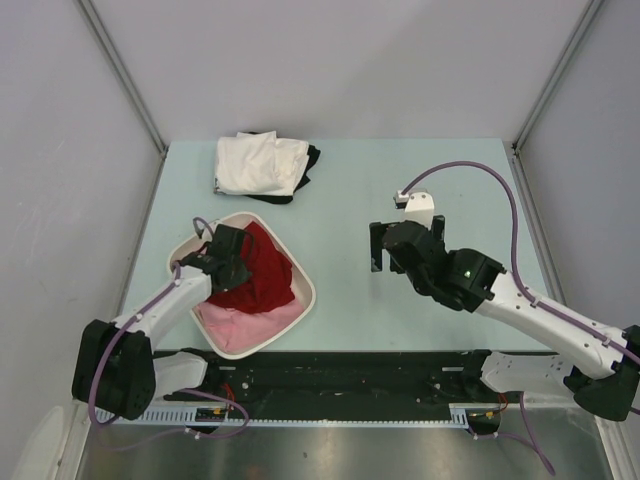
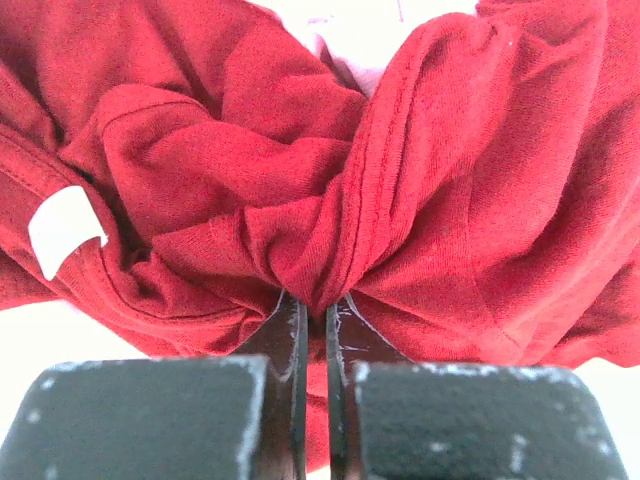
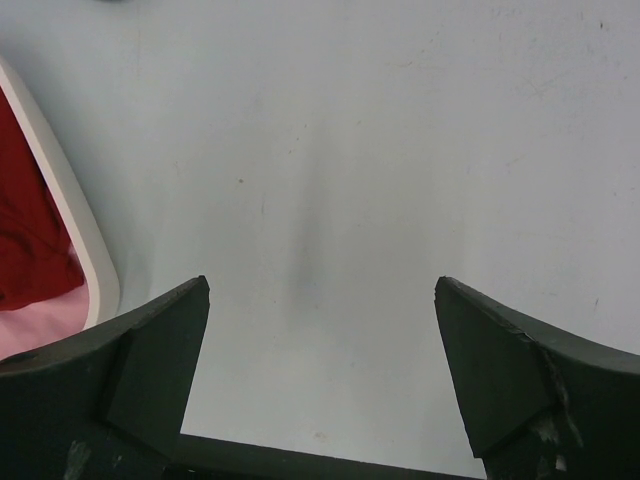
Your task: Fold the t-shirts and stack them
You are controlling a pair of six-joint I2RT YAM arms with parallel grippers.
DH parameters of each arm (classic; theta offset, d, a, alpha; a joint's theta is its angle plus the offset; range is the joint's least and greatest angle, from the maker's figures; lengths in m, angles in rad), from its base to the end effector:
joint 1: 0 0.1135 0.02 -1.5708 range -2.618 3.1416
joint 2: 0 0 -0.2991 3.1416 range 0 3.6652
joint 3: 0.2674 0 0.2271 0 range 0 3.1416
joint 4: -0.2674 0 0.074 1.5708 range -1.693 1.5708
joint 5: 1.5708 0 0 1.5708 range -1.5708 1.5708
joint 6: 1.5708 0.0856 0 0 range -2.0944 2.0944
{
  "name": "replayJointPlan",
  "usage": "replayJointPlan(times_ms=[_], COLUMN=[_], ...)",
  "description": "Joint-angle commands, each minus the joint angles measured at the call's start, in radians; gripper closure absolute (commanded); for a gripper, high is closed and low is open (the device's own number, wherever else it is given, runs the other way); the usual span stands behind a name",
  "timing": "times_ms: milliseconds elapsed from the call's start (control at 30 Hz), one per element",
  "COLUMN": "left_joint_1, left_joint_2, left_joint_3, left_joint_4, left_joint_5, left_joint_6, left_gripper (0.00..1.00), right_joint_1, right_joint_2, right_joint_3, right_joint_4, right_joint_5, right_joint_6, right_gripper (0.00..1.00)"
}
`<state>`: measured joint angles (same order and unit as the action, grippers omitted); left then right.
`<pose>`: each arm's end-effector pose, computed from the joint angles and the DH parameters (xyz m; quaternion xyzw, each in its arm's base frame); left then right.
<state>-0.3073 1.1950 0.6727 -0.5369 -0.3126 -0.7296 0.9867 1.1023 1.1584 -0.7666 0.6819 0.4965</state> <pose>0.2044 -0.0373 0.1989 -0.2388 0.9262 0.0070 0.2917 0.1590 0.1427 0.3610 -0.0726 0.8648 0.0414 0.4951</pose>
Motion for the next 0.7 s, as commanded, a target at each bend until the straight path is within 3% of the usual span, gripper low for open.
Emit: replayJointPlan(times_ms=[0, 167, 300, 400, 567, 667], left_joint_1=[0.005, -0.003, -0.035, -0.038, -0.065, -0.177], left_joint_2=[-0.03, -0.207, -0.36, -0.408, -0.408, -0.332], left_joint_3=[0.004, 0.097, 0.29, 0.373, 0.43, 0.462], left_joint_4=[0.043, -0.055, -0.123, -0.081, 0.118, 0.25], left_joint_5=[0.007, 0.093, 0.171, 0.297, 0.573, 0.621], left_joint_6=[-0.017, 0.005, 0.033, 0.053, 0.059, 0.071], left_gripper=[1.0, 1.0, 1.0, 1.0, 1.0, 1.0], right_joint_1=[0.007, 0.006, 0.004, 0.001, 0.0, 0.0], right_joint_2=[-0.021, -0.042, -0.051, -0.081, -0.179, -0.283], right_joint_3=[-0.011, -0.042, -0.048, -0.049, -0.054, -0.069], right_joint_4=[0.003, 0.012, 0.015, 0.021, 0.016, 0.024], right_joint_5=[0.011, 0.007, 0.033, 0.062, 0.156, 0.214], right_joint_6=[0.031, 0.037, 0.053, 0.074, 0.125, 0.134], right_gripper=[0.0, 0.0, 0.0, 0.0, 0.0, 0.0])
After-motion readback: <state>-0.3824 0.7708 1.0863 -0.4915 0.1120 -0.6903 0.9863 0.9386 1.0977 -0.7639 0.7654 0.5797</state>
